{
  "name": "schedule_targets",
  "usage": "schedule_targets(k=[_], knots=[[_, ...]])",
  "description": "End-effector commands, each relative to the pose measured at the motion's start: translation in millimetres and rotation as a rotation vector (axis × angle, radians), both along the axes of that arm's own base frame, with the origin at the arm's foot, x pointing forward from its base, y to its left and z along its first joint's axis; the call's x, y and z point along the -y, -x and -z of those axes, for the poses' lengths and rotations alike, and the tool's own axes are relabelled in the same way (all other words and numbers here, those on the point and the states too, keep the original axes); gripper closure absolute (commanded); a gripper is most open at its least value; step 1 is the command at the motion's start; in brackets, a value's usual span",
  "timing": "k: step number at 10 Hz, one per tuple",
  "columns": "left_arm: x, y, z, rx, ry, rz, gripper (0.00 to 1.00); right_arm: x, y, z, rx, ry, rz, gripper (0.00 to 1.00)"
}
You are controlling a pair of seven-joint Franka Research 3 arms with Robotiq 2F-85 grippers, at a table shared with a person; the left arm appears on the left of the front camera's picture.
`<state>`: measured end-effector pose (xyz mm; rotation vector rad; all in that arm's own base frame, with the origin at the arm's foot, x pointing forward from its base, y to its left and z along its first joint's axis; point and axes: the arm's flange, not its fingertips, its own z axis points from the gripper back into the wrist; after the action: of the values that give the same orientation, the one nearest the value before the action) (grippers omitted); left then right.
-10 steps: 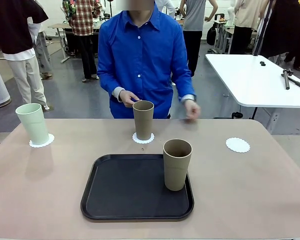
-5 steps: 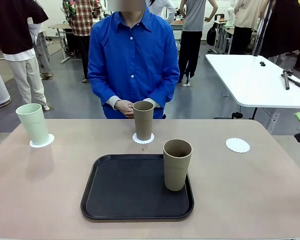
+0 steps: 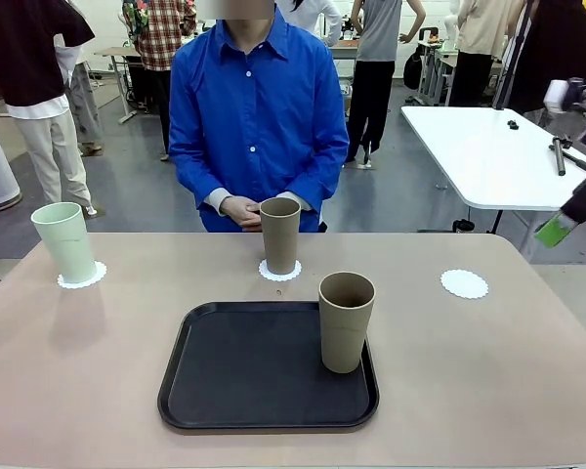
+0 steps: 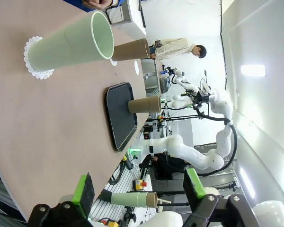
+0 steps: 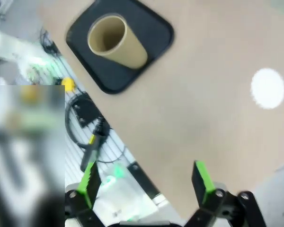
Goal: Place coasters on the table and set cups on them.
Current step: Take one Reusable plastic cup from the Flat Tray and place it on a coaster set by the human.
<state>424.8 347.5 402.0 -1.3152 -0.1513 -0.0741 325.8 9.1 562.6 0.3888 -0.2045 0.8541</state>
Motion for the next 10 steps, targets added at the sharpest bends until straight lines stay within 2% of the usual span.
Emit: schedule_targets(k=[1,3,5,6,10], knots=[[-1,1,-1,-0.003,-0.003,-0.002,0.00,-29,4,27,0.118,0.021,-0.102,0.00],[-1,1,-1,-0.003,-0.003,-0.002,0.00,-50,-7,44,0.155,0.038,-0.128,0.00],[-1,1,-1,-0.003,-0.003,-0.002,0.00,-56,-19,65,0.123,0.042,-0.116,0.00],[-1,1,-1,-0.003,-0.003,-0.002,0.00,-58,-3,40,0.141,0.038,-0.126,0.00],[-1,1,-1,-0.003,-0.003,-0.002,0.00,-58,-3,40,0.141,0.038,-0.126,0.00]])
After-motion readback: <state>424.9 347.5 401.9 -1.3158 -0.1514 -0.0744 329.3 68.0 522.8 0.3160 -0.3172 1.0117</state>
